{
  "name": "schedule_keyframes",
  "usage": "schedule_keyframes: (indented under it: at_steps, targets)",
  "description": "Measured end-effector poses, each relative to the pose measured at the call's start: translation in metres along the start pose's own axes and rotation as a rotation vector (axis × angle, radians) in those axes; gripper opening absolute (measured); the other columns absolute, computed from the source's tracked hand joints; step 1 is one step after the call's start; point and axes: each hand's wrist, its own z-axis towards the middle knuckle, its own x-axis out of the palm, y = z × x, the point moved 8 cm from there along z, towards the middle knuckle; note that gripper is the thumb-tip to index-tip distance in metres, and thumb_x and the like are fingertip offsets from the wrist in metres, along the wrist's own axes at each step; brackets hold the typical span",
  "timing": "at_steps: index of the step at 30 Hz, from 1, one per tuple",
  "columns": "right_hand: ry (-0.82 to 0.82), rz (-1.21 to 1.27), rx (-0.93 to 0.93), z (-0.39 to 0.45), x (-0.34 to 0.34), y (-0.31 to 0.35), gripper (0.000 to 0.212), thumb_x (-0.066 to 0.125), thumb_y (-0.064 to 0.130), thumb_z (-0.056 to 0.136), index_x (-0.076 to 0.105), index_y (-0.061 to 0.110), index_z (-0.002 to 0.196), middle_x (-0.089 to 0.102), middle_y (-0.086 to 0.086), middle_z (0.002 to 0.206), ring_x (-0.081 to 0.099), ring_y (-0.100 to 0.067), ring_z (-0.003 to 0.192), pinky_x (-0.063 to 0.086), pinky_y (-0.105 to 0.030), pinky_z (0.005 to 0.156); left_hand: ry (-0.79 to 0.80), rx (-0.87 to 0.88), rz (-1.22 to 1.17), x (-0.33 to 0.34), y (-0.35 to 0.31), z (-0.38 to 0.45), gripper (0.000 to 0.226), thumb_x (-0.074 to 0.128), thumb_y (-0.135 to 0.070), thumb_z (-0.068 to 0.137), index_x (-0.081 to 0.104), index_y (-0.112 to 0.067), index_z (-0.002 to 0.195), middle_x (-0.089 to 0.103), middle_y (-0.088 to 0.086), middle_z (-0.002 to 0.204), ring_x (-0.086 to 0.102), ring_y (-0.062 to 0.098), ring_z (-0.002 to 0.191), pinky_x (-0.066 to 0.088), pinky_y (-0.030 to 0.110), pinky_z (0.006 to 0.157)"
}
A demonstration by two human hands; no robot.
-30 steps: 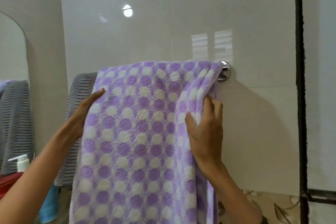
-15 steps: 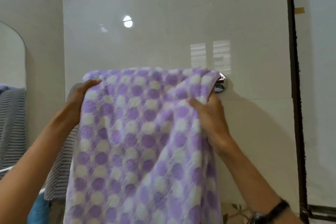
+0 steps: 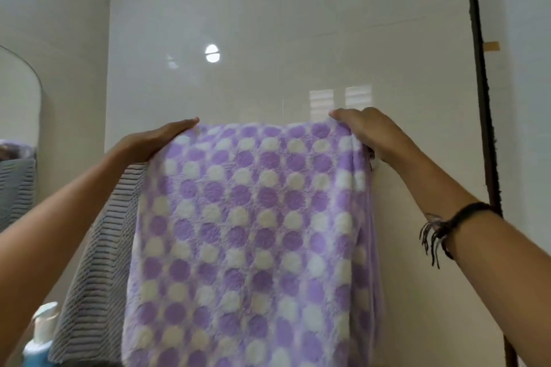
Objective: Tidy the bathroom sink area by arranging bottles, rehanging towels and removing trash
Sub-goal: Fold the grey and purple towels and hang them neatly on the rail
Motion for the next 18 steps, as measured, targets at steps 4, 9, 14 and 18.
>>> schedule_keyframes:
  at_steps: [4,9,14,18]
  targets:
    - [-0.34,-0.612,-0.057,-0.017,-0.013,0.028,0.046,0.048,0.045,0.089,0.06,0.002,0.099,0.059,-0.019,0.107,0.051,-0.034,0.106,0.035,-0.033,0.074,0.009,-0.008,0.045,-0.012,0.007,0.013,0.025,0.041,-0.037,0.094,0.055,-0.019,0.084,0.054,0.009,0.093,0.052,0.022,0.078,0.035,0.038,0.101]
    - [-0.363,-0.698,-0.295,-0.027,0.014,0.075,0.051,0.052,0.036,0.091,0.04,-0.001,0.124,0.044,-0.019,0.127,0.047,-0.034,0.115,0.041,-0.042,0.089,-0.046,0.056,0.014,-0.03,0.012,0.035,0.029,0.05,-0.032,0.09,0.058,-0.012,0.11,0.059,0.013,0.112,0.06,0.021,0.092,0.046,0.032,0.09]
    - [0.235,-0.595,-0.368,-0.03,0.097,0.066,0.054,0.032,0.06,0.091,0.041,0.016,0.061,0.05,-0.005,0.071,0.054,-0.029,0.077,0.035,-0.031,0.066,0.018,0.194,0.31,-0.021,0.001,0.049,0.029,0.055,-0.024,0.091,0.05,-0.022,0.119,0.059,-0.004,0.105,0.058,0.006,0.089,0.041,0.021,0.076]
    - [0.298,-0.566,-0.309,-0.018,0.103,0.06,0.054,0.032,0.07,0.084,0.044,0.024,0.059,0.058,-0.004,0.079,0.054,-0.026,0.078,0.034,-0.03,0.065,0.129,0.187,0.557,-0.005,0.008,0.055,0.029,0.04,-0.008,0.096,0.064,-0.004,0.113,0.062,0.013,0.124,0.055,0.016,0.102,0.038,0.02,0.089]
